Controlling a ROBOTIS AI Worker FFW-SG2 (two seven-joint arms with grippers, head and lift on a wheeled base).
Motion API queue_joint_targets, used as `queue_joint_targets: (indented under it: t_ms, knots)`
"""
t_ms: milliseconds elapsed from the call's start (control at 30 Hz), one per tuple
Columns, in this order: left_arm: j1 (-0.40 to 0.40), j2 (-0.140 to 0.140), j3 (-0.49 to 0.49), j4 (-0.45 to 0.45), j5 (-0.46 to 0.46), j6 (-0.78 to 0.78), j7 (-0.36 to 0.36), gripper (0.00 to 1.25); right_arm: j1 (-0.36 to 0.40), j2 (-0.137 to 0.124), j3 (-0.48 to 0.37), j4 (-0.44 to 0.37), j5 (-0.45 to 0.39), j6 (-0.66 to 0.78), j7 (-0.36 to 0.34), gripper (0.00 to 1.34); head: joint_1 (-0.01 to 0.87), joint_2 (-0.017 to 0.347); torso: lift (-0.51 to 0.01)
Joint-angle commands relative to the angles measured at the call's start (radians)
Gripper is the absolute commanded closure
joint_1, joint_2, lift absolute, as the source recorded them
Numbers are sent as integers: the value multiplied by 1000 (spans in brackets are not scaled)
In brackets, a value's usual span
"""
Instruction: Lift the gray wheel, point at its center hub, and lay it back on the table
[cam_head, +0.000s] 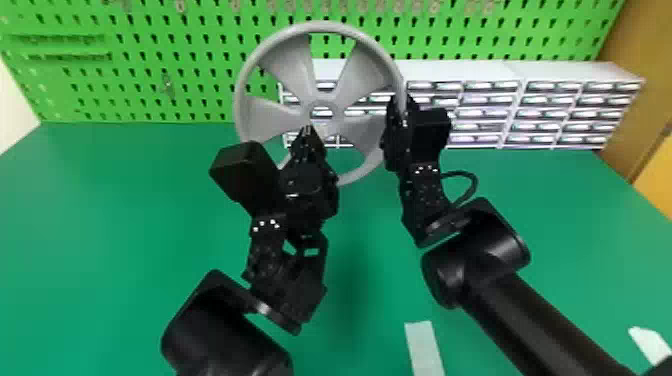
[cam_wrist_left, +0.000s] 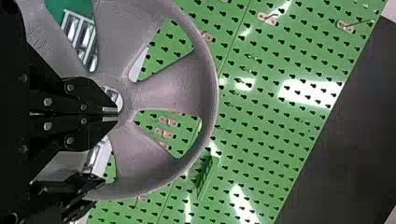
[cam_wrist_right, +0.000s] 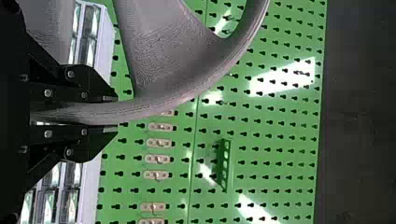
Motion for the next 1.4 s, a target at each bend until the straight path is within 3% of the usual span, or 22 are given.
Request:
queue_joint_targets:
  t_ms: [0, 633, 1367]
  knots:
    - [8, 7, -7, -29, 10, 4, 0, 1184, -4, 0, -1, 2, 0, 0, 0, 1271, 692, 48, -96]
    - [56, 15, 28, -121, -24, 33, 35, 1179, -2, -1, -21, 4, 2, 8, 0, 1271, 692, 48, -96]
    - [148, 1, 263, -213, -144, 87, 35, 1154, 1, -15, -33, -13, -18, 66, 2, 1271, 692, 48, -96]
